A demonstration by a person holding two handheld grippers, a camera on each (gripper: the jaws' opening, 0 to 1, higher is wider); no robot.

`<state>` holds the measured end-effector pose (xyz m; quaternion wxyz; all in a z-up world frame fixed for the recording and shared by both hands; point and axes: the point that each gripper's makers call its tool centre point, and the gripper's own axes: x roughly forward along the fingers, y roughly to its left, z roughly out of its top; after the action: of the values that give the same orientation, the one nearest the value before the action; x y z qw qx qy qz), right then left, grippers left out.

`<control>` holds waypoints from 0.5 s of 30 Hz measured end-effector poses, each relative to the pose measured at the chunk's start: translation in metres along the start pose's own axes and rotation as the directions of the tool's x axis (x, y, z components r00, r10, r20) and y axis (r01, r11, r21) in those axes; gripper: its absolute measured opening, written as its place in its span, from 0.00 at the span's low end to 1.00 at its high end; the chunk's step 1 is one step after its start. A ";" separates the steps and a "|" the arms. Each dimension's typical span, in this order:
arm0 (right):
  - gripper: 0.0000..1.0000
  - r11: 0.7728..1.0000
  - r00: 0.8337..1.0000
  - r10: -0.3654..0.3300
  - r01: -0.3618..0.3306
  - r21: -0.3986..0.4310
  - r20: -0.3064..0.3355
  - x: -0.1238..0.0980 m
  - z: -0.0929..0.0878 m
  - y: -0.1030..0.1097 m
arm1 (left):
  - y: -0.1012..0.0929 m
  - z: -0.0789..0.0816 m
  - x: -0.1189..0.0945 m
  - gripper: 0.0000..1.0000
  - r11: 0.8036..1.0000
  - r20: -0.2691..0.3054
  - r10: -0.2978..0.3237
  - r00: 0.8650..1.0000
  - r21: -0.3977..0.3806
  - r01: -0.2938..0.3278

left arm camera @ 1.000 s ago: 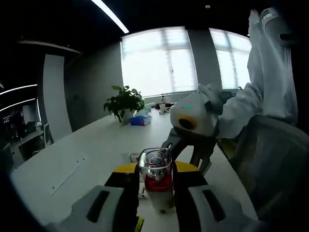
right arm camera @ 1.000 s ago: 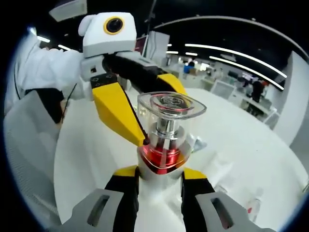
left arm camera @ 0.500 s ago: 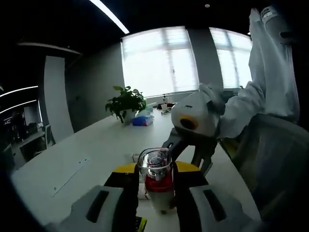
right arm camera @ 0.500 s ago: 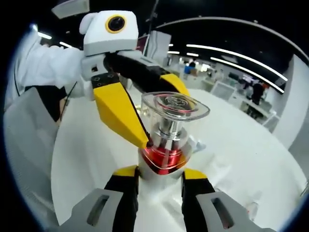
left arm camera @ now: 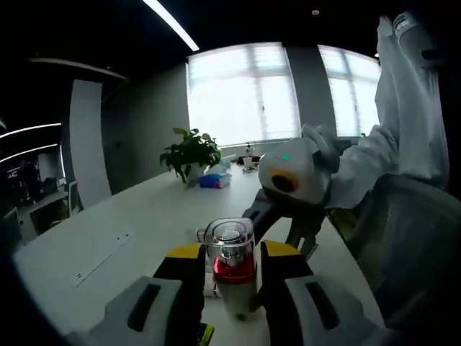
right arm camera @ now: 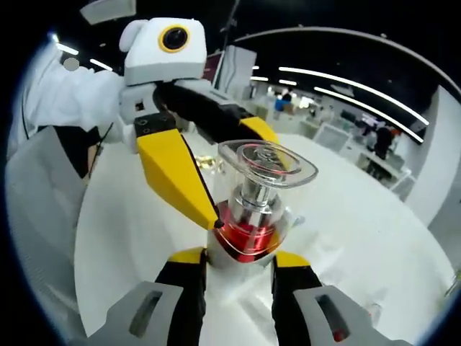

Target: Arrange the skincare products in the storage area until every visible bottle or jar stands upright without overlapping.

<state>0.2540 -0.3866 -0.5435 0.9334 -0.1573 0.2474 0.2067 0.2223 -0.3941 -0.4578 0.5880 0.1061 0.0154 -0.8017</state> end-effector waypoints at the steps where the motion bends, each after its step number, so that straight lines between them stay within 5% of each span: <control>1: 0.28 1.000 1.000 0.003 -0.003 0.000 0.001 0.000 0.000 0.001 | 0.000 0.001 0.000 0.25 1.000 0.003 0.001 1.000 -0.002 -0.001; 15: 0.30 1.000 1.000 0.008 -0.008 0.014 0.007 -0.001 0.005 0.001 | 0.004 -0.002 -0.003 0.25 1.000 0.002 0.010 1.000 -0.013 -0.010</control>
<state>0.2549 -0.3844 -0.5385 0.9346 -0.1489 0.2461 0.2093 0.2272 -0.3921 -0.4589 0.5926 0.1012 0.0195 -0.7989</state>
